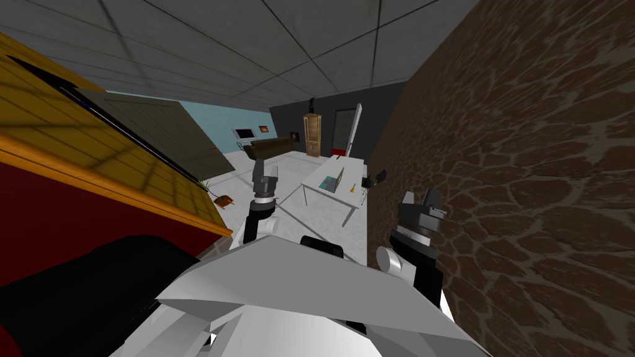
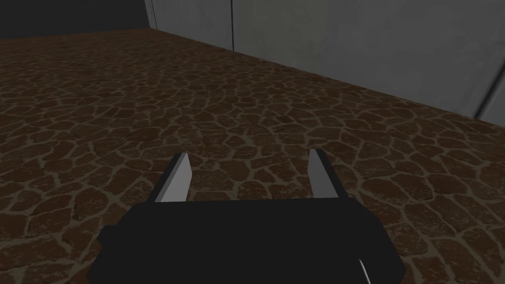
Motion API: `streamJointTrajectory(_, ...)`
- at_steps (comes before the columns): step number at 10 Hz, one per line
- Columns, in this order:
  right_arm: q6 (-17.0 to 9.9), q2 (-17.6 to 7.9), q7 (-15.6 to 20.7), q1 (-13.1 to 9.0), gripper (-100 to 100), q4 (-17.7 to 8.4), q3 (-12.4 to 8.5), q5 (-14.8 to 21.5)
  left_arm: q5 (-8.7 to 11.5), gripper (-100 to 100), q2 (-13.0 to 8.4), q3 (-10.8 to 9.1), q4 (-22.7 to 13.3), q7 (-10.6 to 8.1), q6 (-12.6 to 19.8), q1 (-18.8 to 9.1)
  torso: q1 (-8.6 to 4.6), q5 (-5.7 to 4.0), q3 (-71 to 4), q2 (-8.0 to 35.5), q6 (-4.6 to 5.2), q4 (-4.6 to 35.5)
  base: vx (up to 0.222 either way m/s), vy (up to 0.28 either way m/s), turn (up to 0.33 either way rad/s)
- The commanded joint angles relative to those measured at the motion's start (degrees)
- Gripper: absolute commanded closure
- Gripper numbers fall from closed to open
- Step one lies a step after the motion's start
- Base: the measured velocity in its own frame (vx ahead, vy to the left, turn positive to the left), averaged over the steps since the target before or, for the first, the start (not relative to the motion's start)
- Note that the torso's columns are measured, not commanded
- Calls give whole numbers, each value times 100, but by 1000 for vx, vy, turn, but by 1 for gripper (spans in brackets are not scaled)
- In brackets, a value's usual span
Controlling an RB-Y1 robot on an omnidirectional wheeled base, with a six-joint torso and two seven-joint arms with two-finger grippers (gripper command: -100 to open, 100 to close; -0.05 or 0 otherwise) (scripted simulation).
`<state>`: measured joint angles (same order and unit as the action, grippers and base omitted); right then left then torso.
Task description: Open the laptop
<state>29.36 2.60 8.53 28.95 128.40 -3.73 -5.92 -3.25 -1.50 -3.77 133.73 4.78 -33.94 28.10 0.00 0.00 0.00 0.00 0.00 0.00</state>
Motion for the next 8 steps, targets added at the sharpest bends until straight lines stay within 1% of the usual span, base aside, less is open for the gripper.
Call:
streamJointTrajectory(1,0,0,0,0,0,0,0,0,0,0,0,0,0,0,0,0,0,0,-467,232,0,235,0,0,0)
streamJointTrajectory(3,0,0,0,0,0,1,0,0,0,0,0,0,1,0,0,0,0,0,-2014,1003,0,1006,0,0,0)
streamJointTrajectory(8,1,0,0,0,0,2,0,0,0,0,0,0,2,0,0,0,0,0,-6227,3116,0,3114,0,0,0)
